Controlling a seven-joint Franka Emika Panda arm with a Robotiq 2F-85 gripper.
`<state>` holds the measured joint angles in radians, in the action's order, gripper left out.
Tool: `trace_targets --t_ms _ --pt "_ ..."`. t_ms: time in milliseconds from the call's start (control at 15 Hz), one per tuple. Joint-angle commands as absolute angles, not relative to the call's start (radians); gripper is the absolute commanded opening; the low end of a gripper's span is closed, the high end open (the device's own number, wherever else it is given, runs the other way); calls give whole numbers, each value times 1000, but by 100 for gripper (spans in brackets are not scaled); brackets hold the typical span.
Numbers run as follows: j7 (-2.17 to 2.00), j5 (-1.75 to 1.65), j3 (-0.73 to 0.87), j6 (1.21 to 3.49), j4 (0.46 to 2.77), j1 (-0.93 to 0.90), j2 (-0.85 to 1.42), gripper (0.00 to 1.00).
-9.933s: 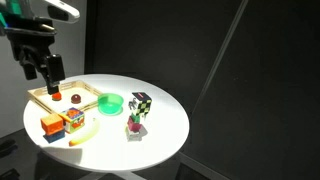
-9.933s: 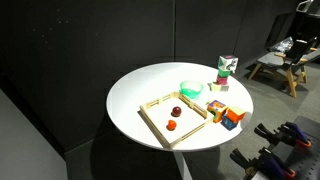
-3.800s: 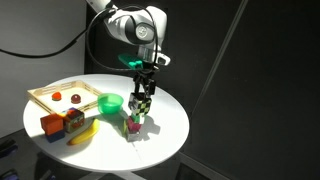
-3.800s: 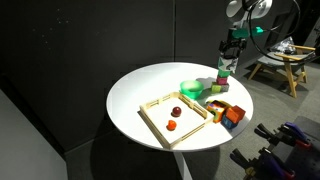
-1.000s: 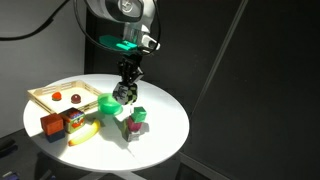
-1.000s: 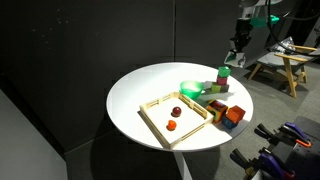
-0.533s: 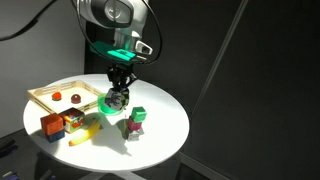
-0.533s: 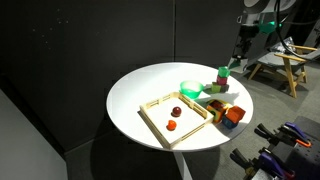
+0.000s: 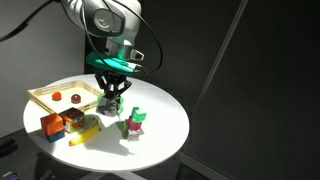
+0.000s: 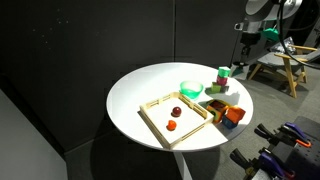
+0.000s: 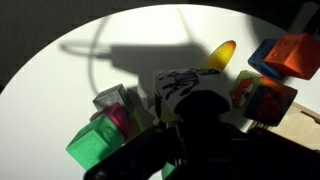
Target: Remove the block with a red number on top from the stack and put it on the table
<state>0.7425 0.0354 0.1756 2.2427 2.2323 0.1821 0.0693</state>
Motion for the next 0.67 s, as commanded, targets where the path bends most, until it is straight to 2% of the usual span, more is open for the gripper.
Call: trace_targets --t_ms 0,600 --pt "909 69 163 2257 2275 193 40 7" --pt "1204 67 153 2259 2299 187 53 7"
